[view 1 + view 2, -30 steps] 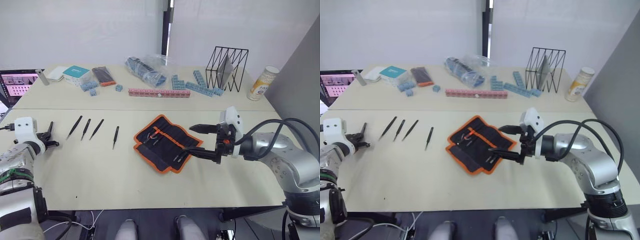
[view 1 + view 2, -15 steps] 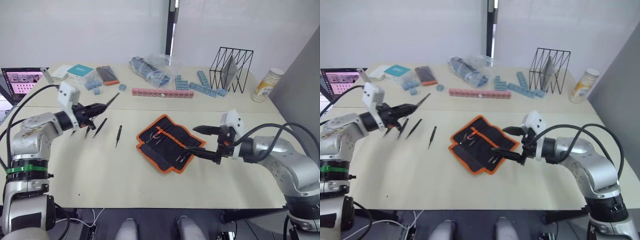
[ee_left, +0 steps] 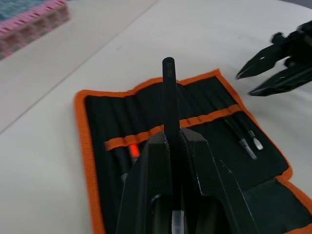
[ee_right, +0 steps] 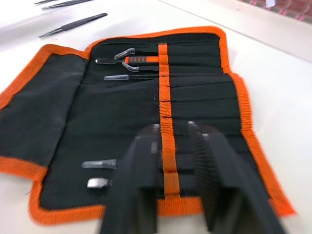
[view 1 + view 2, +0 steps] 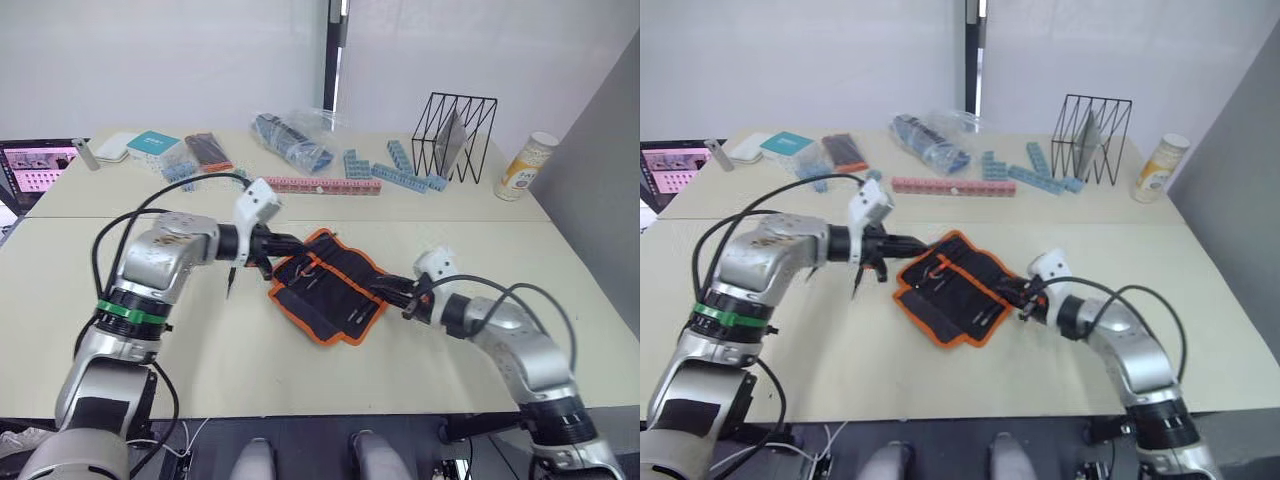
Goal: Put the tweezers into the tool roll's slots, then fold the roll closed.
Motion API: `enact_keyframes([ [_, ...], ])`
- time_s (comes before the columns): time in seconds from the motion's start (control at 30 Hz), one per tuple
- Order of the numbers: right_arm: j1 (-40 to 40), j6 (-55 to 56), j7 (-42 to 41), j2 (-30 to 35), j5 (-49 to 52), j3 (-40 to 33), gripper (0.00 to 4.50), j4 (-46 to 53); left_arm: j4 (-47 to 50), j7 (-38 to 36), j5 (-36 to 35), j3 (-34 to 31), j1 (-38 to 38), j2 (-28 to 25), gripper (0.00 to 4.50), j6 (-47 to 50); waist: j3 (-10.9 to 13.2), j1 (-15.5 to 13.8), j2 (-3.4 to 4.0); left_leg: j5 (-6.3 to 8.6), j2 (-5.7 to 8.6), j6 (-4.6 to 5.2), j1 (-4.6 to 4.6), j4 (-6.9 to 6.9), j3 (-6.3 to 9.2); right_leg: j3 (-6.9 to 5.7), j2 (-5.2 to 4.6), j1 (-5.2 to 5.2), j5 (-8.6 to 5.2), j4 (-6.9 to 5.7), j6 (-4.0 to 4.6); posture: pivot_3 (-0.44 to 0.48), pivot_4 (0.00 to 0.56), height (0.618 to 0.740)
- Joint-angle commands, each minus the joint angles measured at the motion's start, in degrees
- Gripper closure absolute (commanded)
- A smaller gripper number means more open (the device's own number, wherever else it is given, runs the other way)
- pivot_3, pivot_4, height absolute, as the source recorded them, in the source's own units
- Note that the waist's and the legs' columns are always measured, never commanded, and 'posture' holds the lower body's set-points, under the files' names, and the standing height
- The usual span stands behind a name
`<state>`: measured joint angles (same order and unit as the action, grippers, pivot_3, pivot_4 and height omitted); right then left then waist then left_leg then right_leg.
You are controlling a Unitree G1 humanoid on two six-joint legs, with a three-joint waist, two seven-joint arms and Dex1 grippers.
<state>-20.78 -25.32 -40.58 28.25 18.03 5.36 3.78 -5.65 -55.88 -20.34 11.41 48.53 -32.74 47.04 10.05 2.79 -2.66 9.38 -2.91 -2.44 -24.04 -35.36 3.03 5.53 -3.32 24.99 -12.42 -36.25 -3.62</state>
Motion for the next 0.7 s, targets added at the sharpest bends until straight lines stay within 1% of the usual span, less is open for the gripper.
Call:
enact_keyframes([
  [0.03,-3.2,4.34,0.25,-1.76,-2.9,0.83,4.48,-5.47,3.36,4.73,0.69,0.48,1.29,2.39,4.5,5.32,0.0,-0.03,0.0,0.0,0.0,0.0,0.01,0.0,0.0,0.0,0.0,0.0,0.0,0.0,0.0,0.0,0.15,0.737],
  [0.13,-3.9,5.79,-0.08,-2.92,-4.6,1.48,4.48,-9.72,4.08,9.12,1.94,1.14,0.45,4.26,4.5,9.17,0.0,-0.13,0.0,0.0,0.01,0.0,0.01,0.0,0.03,0.0,0.0,-0.02,0.01,0.0,-0.02,0.0,0.15,0.737],
  [0.23,-3.39,7.05,-0.53,-3.55,-5.82,2.08,4.48,-12.44,6.5,11.88,2.68,1.98,-1.79,5.26,4.5,11.2,-0.01,-0.09,0.02,0.0,0.01,0.0,0.01,0.0,0.05,-0.01,0.0,-0.02,0.01,0.01,-0.02,0.0,0.15,0.737],
  [0.4,-2.14,6.93,-1.26,-4.02,-6.4,2.71,4.48,-13.44,10.76,13.42,2.46,2.45,-5.46,4.73,4.5,12.89,-0.01,-0.12,0.03,0.0,0.01,0.0,0.1,0.0,0.05,0.0,0.01,-0.09,0.02,-0.02,-0.02,0.0,0.15,0.737],
  [0.47,-1.53,7.13,-1.36,-4.03,-6.78,2.88,4.48,-14.0,11.96,14.99,2.49,1.89,-7.45,4.73,4.5,14.26,-0.01,-0.12,0.03,0.0,0.01,0.0,0.29,0.0,0.06,-0.01,0.01,-0.3,0.01,0.0,-0.02,0.0,0.15,0.737],
  [0.57,-1.29,6.8,-1.21,-4.34,-6.63,2.59,4.48,-14.25,11.32,17.67,3.95,1.72,-10.26,4.64,4.5,13.17,-0.01,-0.1,0.03,0.02,0.01,0.0,0.78,0.03,0.07,-0.02,0.0,-0.82,-0.02,0.15,-0.04,0.0,0.15,0.737],
  [0.7,-1.43,6.55,-1.41,-4.47,-6.71,2.59,4.48,-14.33,12.08,19.61,3.4,0.39,-11.64,5.43,4.5,13.86,-0.01,-0.11,0.03,0.02,0.01,0.0,0.8,0.03,0.08,-0.01,0.01,-0.84,-0.02,0.14,-0.04,0.0,0.15,0.737],
])
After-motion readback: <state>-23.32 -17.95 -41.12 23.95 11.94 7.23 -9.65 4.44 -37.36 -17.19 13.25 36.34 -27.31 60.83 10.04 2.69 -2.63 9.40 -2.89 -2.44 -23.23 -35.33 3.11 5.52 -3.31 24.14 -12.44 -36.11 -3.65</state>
